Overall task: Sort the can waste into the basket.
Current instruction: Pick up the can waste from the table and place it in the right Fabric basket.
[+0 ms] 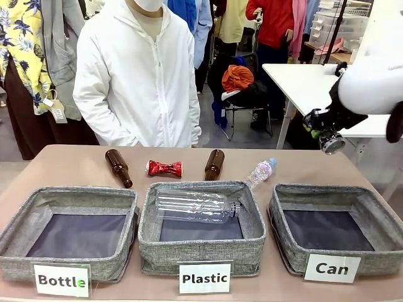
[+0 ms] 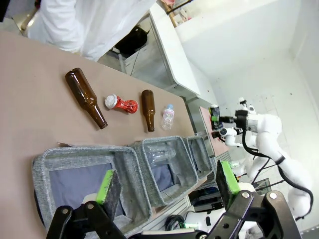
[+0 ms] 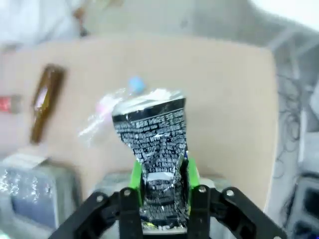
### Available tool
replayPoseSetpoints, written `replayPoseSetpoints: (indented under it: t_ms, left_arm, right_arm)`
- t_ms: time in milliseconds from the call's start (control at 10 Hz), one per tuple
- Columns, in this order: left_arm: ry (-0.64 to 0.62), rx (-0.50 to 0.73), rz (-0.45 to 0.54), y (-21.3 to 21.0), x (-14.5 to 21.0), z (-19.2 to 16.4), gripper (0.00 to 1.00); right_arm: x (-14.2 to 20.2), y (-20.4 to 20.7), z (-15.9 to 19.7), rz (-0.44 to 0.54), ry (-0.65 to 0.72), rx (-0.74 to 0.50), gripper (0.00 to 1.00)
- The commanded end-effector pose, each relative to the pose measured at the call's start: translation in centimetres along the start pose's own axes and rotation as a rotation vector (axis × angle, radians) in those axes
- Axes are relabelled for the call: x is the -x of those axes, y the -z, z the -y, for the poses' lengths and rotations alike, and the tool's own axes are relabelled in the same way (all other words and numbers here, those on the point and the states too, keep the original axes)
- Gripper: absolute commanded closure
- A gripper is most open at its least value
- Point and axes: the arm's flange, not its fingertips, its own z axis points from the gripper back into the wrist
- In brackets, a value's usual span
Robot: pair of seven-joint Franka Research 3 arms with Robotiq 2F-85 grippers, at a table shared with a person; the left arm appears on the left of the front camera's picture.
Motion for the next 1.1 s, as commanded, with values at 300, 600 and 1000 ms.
replayPoseSetpoints:
  t_ms: [300, 600, 1000]
  left_arm:
    - [0.019, 0.019, 0.010, 0.2, -0.1, -0.1, 0.00]
    - [0.019, 0.019, 0.010, 0.2, -0.1, -0.1, 0.00]
    - [0.019, 0.019, 0.010, 0.2, -0.1, -0.1, 0.00]
  right_arm:
    - [9.1, -4.3, 2.7, -0.269, -1.090, -0.504, 0.69]
    - [10.8, -3.5, 4.5, -0.233, -1.255, -0.473, 0.69]
    - [10.8, -2.9, 4.8, -0.180, -1.287, -0.475, 0.69]
